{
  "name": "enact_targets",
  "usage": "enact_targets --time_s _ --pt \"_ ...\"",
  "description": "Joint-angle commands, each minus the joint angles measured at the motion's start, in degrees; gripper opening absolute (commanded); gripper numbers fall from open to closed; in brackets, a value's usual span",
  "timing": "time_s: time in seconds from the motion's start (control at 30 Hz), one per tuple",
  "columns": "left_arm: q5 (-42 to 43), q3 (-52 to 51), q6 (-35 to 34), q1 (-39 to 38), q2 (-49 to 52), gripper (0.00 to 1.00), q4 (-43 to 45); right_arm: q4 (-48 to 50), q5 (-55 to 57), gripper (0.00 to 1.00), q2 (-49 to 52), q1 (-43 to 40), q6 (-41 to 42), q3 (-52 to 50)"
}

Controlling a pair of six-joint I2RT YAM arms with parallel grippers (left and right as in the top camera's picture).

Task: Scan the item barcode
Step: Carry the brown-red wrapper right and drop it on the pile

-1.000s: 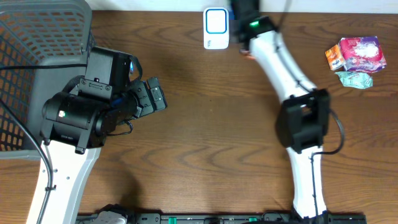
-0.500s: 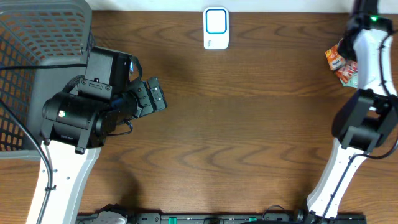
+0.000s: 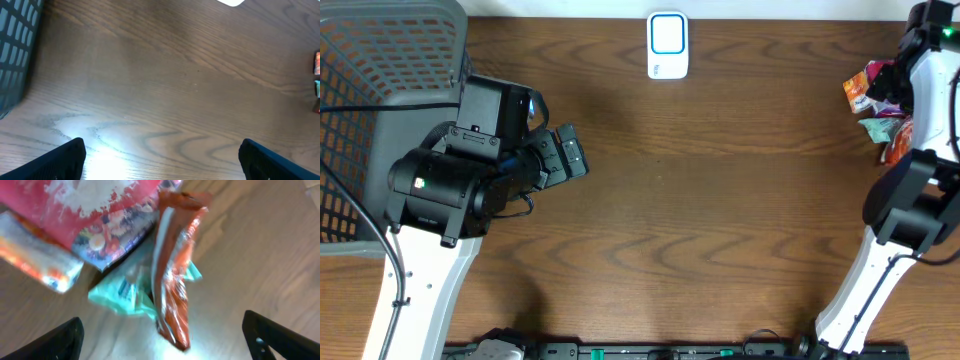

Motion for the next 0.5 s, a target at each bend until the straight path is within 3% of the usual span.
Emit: enact_targets --time_s 0.0,0.47 --pt "-0.33 0.37 -0.13 0.04 -0.31 0.98 -0.02 -2.34 -2.78 0.98 -9.33 0.07 5.44 0.17" --pt "-0.33 0.37 -0.11 0.04 -0.31 0.98 -0.02 -17.44 -5.95 0.95 -38.64 6.93 9.64 -4.55"
